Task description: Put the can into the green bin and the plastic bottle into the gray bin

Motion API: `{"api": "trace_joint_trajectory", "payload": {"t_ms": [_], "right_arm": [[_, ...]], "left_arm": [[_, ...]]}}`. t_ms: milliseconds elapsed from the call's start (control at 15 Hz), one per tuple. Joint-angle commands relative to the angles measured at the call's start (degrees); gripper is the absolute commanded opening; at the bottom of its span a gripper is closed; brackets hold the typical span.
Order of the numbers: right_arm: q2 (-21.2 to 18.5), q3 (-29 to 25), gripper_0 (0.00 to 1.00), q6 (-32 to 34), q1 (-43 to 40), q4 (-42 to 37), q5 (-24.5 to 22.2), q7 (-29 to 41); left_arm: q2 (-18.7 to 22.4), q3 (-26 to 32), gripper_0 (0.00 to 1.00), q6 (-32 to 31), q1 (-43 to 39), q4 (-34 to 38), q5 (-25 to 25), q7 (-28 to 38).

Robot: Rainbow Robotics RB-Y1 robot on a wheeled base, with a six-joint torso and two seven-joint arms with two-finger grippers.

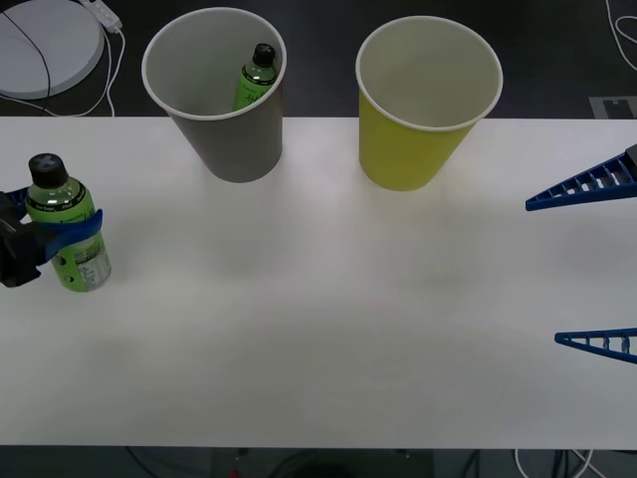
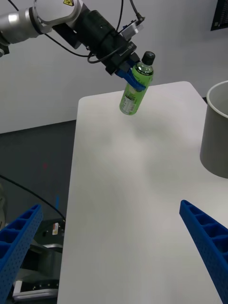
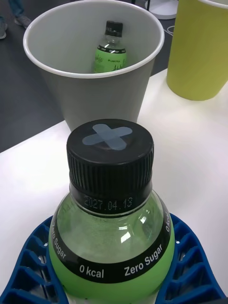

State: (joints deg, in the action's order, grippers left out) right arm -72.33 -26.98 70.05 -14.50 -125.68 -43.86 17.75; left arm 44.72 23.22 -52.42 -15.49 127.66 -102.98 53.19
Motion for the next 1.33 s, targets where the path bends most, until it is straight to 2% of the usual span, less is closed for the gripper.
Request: {"api": "trace_joint_trajectory", "payload": {"t_ms": [67, 333, 600, 1333], "right_arm": [[0.0, 0.0, 1.0, 0.0, 0.0, 0.0, 0.0, 0.0], [0.0, 0.0, 1.0, 0.0, 0.0, 0.0, 0.0, 0.0], [0.0, 0.0, 1.0, 0.0, 0.0, 0.0, 0.0, 0.0], [0.0, 0.0, 1.0, 0.0, 0.0, 0.0, 0.0, 0.0]], "left_arm": [[0.02, 1.83, 0.0, -3.83, 2.22, 0.04, -0.99, 1.48], [0.02, 3.41, 0.0, -7.61, 6.17, 0.04, -3.1, 3.59], [0.02, 3.32, 0.0, -7.96, 9.07, -0.04, -5.21, 5.87], [0.2, 3.85, 0.0, -25.45, 23.49, -0.83, -9.08, 11.32]]}}
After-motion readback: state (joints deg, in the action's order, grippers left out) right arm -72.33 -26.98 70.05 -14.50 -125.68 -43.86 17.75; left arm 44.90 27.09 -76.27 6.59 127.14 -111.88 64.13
